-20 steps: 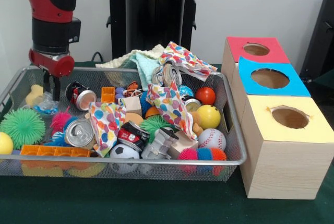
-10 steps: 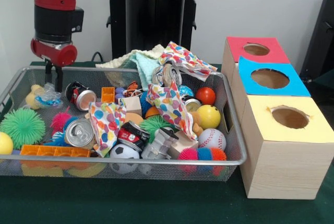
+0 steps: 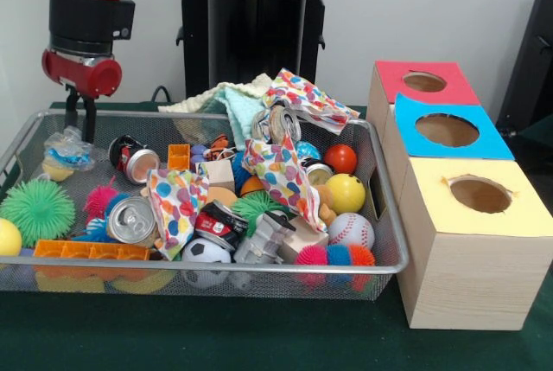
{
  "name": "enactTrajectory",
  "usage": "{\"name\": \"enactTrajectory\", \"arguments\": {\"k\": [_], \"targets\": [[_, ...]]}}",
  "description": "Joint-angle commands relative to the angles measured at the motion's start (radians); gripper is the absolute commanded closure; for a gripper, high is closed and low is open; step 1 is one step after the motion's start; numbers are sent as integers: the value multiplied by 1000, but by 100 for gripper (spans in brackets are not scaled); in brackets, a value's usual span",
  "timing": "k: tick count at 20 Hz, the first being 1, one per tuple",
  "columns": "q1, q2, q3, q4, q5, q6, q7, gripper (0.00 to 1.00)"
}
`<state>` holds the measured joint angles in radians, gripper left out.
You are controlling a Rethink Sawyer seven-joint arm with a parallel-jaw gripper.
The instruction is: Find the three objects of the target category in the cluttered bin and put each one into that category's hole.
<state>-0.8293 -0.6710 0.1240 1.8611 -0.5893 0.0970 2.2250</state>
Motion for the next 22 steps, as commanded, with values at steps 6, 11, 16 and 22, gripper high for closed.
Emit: {"name": "enactTrajectory", "arguments": {"k": [6, 11, 16, 22], "targets": [[-6, -123, 125, 103, 62, 140, -16, 100], [5, -171, 137, 121, 70, 149, -24, 100], [36, -216, 135, 146, 80, 163, -12, 100], [106, -233, 96, 156, 73, 139, 21, 100]]}}
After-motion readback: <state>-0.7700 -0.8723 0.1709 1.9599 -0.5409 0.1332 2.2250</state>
